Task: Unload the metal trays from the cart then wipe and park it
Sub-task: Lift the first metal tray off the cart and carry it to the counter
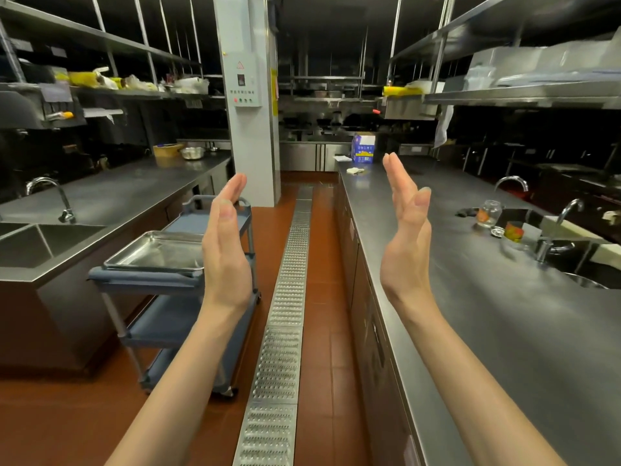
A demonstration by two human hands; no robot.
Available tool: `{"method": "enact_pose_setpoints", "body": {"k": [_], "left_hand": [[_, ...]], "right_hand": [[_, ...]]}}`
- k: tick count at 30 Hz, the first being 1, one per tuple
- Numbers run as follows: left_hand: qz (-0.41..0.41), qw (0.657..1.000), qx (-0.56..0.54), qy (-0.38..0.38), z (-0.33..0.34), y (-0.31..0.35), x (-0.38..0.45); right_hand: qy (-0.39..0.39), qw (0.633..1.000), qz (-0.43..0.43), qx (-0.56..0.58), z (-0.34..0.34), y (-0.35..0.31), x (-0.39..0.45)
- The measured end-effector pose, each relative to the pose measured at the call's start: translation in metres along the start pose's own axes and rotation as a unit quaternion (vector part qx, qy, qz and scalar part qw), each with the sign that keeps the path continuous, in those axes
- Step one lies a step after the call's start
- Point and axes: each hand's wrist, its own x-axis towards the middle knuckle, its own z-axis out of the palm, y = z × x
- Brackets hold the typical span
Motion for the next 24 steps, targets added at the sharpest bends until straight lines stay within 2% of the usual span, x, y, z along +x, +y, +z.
{"method": "enact_pose_setpoints", "body": {"k": [12,24], "left_hand": [[-0.018,1.000,-0.007,-0.006,0.048,-0.150,0.118],[-0.024,1.000,0.016,-0.006,0.133,-0.301,0.227]], "right_hand": [[0.004,1.000,0.017,-0.003,0.054,0.148,0.117],[0.015,0.999,0.029,-0.003,0.068,0.320,0.240]]}}
